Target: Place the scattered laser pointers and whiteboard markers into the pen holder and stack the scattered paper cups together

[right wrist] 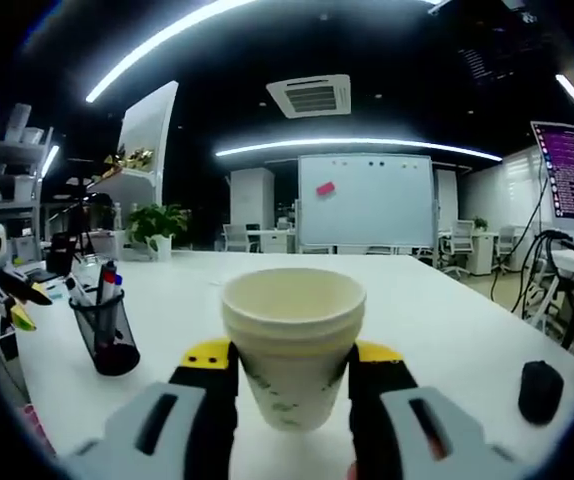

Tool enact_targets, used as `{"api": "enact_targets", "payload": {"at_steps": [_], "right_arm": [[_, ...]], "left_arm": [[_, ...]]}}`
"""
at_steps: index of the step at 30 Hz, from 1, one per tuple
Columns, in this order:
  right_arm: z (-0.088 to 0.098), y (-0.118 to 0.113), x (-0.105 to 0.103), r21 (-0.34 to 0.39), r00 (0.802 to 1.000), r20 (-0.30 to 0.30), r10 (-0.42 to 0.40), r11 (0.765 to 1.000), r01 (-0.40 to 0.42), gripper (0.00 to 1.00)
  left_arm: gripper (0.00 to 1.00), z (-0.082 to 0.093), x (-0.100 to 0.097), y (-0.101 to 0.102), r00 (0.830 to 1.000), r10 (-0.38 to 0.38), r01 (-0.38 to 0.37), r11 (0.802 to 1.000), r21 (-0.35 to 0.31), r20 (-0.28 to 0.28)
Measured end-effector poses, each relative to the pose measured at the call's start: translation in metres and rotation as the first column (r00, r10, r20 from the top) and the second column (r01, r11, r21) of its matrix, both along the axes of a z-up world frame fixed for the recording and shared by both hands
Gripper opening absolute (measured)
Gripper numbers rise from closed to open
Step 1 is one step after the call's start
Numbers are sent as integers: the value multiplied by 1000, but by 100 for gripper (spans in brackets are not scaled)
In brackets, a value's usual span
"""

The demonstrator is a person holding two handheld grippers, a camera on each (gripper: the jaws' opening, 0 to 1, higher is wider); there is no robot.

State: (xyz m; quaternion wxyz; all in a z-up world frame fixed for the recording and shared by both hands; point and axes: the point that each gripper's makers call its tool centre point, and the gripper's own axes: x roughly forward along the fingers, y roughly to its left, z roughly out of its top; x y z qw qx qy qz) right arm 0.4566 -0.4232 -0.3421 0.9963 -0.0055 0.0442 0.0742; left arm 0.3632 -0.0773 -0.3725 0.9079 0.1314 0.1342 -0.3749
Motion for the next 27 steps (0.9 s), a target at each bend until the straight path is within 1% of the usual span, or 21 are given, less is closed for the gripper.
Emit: {"api": "enact_targets", "payload": {"at_steps": [4,7,11,15,27], "right_arm": [[1,17,-4,-1,999,1,39,999,-39,44],[2,23,-4,4,998,6,59,998,-59,44],[3,38,-7,17,996,5,92,996,-92,44],[3,50,-8,0,992,3,123,992,-123,44],[7,63,-9,-9,986,11,165,986,-165,44]], "left_arm": [[45,-1,0,0,1000,1,-1,1000,2,-1],[45,0,0,0,1000,2,-2,1000,1,-1],[45,1,-1,-1,1000,2,-2,1000,0,0],[45,0,-2,0,1000,3,-3,1000,-1,-1],[45,-1,-3,1,1000,5,-5,1000,0,-1]]}}
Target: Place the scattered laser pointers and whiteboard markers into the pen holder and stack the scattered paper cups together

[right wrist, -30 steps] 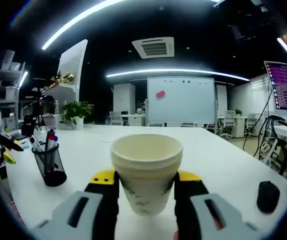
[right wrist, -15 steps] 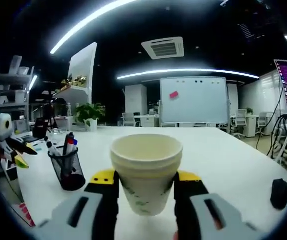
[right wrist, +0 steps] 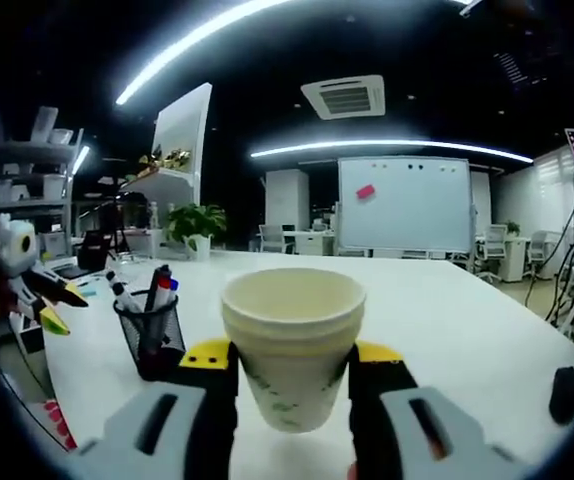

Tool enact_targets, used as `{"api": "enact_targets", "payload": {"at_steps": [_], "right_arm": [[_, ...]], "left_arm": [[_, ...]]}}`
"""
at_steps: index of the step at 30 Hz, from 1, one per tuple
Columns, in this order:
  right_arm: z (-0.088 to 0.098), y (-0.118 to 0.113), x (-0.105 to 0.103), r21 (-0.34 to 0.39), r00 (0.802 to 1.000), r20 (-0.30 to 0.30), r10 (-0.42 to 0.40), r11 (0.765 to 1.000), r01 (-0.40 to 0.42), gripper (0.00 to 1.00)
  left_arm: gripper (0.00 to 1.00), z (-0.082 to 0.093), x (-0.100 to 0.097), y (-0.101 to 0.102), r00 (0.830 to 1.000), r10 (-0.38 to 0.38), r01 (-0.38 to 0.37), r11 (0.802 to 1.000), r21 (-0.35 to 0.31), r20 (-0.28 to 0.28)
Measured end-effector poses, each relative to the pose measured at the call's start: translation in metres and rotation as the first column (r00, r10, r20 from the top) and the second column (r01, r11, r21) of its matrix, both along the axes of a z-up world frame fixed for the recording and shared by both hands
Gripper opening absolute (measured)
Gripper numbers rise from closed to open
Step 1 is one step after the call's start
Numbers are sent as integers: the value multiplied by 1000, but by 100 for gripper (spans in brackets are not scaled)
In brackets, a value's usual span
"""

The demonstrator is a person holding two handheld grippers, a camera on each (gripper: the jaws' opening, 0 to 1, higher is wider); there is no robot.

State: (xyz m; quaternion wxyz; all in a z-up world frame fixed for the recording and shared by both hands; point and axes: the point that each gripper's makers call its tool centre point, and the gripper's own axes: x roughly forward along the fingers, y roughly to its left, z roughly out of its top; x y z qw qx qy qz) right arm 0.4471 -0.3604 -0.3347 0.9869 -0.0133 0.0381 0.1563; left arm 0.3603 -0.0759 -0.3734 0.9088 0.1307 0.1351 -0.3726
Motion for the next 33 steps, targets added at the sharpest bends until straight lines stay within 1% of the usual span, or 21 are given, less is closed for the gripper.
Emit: {"api": "enact_targets", "payload": {"at_steps": [29,33], "right_arm": [[-5,16,-6,-4,999,-6,38,999,-38,44],[-8,20,-6,-5,999,-12,47,999,-47,44]], "left_arm": [[45,-2,-2,-1,1000,0,0,1000,3,-1],[45,-2,-2,-2,1000,-1,1,1000,4,-2]]}}
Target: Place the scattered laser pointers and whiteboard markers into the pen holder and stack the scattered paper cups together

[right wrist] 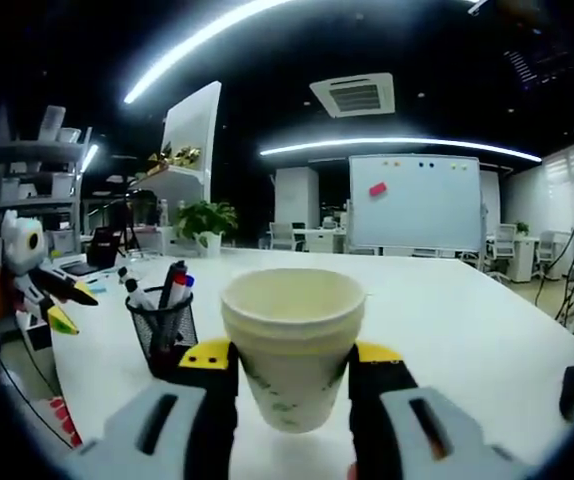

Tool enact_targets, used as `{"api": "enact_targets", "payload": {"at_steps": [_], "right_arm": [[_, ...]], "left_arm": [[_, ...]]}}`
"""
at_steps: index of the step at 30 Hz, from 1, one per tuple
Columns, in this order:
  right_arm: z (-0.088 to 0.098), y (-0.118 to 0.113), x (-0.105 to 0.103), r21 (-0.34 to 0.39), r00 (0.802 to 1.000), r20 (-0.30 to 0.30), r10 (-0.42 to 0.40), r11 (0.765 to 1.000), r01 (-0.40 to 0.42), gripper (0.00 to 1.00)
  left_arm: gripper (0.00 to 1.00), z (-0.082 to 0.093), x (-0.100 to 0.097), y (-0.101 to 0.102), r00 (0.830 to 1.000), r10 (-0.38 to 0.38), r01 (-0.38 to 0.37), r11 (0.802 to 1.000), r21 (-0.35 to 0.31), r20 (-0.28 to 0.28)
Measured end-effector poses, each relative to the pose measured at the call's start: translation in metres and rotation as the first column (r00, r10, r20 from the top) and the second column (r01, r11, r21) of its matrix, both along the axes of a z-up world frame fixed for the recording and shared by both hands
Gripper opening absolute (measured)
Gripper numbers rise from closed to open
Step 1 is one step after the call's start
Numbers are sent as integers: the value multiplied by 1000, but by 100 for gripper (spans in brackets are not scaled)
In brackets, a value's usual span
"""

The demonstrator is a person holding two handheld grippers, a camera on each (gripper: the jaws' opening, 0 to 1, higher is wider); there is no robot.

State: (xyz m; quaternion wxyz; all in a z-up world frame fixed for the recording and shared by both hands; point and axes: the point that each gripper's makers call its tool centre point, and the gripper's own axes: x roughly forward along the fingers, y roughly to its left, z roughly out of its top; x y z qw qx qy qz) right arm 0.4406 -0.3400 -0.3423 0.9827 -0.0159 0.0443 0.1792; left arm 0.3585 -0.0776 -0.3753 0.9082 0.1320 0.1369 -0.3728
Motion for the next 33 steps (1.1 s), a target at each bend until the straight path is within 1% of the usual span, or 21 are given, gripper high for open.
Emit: {"api": "enact_targets", "payload": {"at_steps": [8,15,24,33], "right_arm": [[-7,9,-2,-9,999,-20,26,1000,-26,44],[-9,17,-4,-9,999,-25,45,999,-45,44],[-14,19,-4,-4,998,-34,53,999,-53,44],[-25,22,-4,-1,996,-58,63,998,-64,44]], "left_arm": [[45,1,0,0,1000,1,-1,1000,1,0],[45,0,-1,1,1000,4,-4,1000,1,-2],[45,0,0,1,1000,4,-4,1000,3,-3],[45,0,-1,0,1000,4,-4,1000,4,-4]]}}
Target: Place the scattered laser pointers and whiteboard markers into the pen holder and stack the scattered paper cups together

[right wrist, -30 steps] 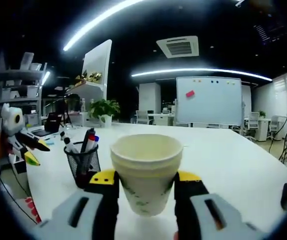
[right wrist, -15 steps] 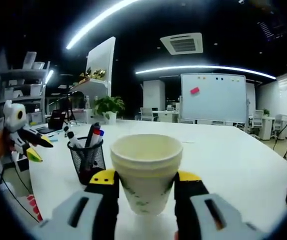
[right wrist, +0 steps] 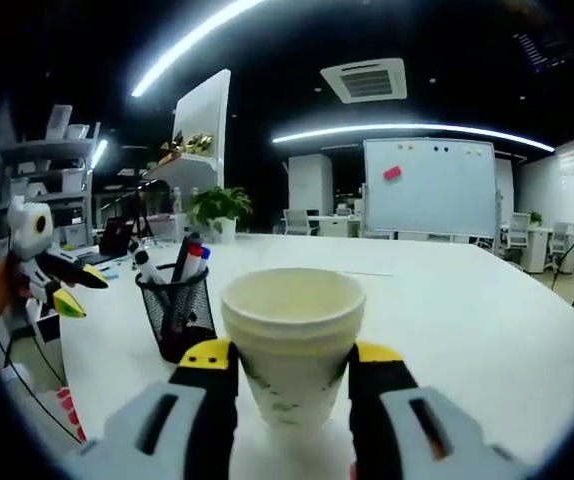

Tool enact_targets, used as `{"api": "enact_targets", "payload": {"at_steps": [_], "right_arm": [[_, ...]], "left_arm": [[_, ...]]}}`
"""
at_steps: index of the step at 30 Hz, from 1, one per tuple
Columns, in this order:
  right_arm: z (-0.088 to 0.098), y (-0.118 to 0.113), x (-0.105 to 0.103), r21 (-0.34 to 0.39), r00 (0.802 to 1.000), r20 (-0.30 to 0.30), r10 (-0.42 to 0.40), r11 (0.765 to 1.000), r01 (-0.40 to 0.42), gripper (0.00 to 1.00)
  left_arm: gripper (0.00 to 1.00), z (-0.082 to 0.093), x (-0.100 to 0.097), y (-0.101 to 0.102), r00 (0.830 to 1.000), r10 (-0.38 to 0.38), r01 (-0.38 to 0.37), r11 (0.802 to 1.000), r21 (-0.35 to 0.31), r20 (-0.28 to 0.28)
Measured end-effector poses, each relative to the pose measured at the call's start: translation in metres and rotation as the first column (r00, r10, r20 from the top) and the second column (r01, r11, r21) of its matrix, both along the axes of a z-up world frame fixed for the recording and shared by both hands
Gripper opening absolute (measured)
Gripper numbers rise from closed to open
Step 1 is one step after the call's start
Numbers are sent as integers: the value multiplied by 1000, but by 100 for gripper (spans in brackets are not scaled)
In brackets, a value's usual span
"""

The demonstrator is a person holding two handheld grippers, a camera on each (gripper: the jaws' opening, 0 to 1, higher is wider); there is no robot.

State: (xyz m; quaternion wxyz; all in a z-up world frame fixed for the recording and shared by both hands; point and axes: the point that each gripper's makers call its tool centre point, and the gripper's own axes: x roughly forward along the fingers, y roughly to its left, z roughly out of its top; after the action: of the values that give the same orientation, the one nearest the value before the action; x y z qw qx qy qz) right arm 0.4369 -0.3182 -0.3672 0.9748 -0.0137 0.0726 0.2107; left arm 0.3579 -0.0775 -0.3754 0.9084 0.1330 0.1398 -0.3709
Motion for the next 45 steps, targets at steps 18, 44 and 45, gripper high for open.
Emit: {"api": "enact_targets", "payload": {"at_steps": [18,44,45], "right_arm": [[-10,4,1,-3,1000,-14,14,1000,-14,44],[-23,8,-1,-29,999,-36,36,999,-37,45],[-23,8,-1,-30,999,-36,37,999,-38,45]], "left_arm": [[45,-2,0,2,1000,4,-4,1000,3,-2],[45,-2,1,3,1000,3,-3,1000,10,-1],[45,-1,1,3,1000,3,-3,1000,9,-1]]}}
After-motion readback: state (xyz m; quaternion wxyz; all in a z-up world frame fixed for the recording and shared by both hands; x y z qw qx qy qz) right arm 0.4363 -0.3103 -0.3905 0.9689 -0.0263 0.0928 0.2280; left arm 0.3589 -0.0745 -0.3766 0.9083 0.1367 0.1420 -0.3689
